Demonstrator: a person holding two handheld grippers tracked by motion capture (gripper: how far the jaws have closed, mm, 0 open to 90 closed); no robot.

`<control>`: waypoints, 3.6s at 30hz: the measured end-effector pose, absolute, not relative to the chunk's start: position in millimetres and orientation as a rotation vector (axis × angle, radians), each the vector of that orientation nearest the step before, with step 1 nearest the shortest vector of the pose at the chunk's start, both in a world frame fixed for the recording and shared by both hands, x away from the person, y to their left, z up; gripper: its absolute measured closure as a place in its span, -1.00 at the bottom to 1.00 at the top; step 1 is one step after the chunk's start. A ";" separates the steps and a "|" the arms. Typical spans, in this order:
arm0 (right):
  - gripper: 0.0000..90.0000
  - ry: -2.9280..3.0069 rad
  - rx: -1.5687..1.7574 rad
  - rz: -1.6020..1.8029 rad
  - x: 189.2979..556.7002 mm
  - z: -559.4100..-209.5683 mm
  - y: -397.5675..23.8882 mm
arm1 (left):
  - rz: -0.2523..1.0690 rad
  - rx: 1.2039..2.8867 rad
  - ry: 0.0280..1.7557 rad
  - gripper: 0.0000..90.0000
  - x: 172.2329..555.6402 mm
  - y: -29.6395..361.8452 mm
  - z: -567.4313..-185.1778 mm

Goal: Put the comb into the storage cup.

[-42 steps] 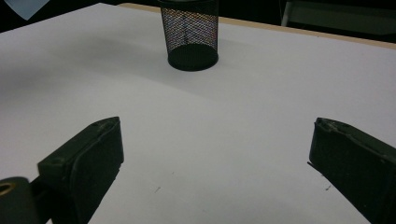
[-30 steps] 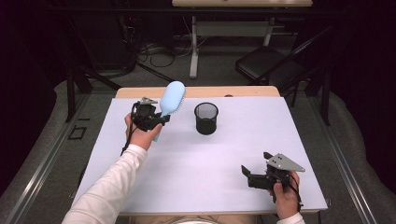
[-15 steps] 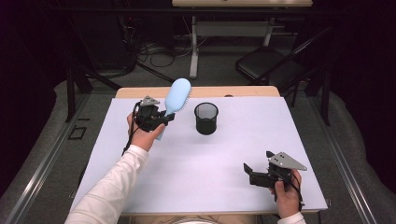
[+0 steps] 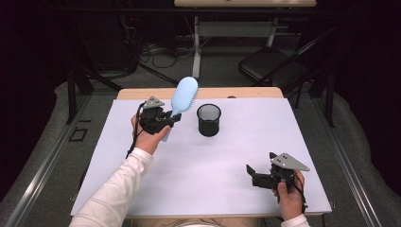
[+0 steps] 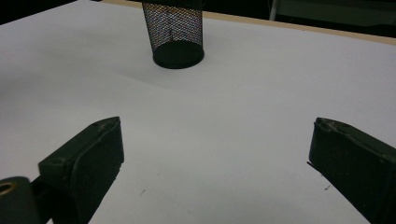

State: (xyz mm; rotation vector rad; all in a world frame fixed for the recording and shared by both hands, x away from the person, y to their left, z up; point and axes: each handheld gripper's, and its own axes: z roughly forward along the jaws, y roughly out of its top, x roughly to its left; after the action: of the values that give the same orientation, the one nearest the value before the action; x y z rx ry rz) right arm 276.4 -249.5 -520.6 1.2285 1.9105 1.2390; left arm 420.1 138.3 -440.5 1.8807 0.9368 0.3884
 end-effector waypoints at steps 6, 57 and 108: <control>-0.94 1.904 1.246 1.238 277.0 -517.5 -248.8 | 0.395 1.888 0.906 0.55 417.9 132.2 -438.8; -0.94 2.077 1.301 1.160 354.9 -448.2 -228.5 | 0.392 1.875 0.875 0.55 414.5 113.8 -443.4; -0.90 2.120 1.382 1.259 409.0 -388.2 -200.7 | 0.403 1.837 0.838 0.55 407.4 102.0 -440.6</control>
State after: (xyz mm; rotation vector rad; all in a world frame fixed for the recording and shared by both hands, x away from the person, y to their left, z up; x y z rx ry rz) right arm 409.0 -200.7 -388.2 1.3818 2.1203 1.2589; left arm 407.4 102.0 -440.6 1.8371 0.8384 0.4033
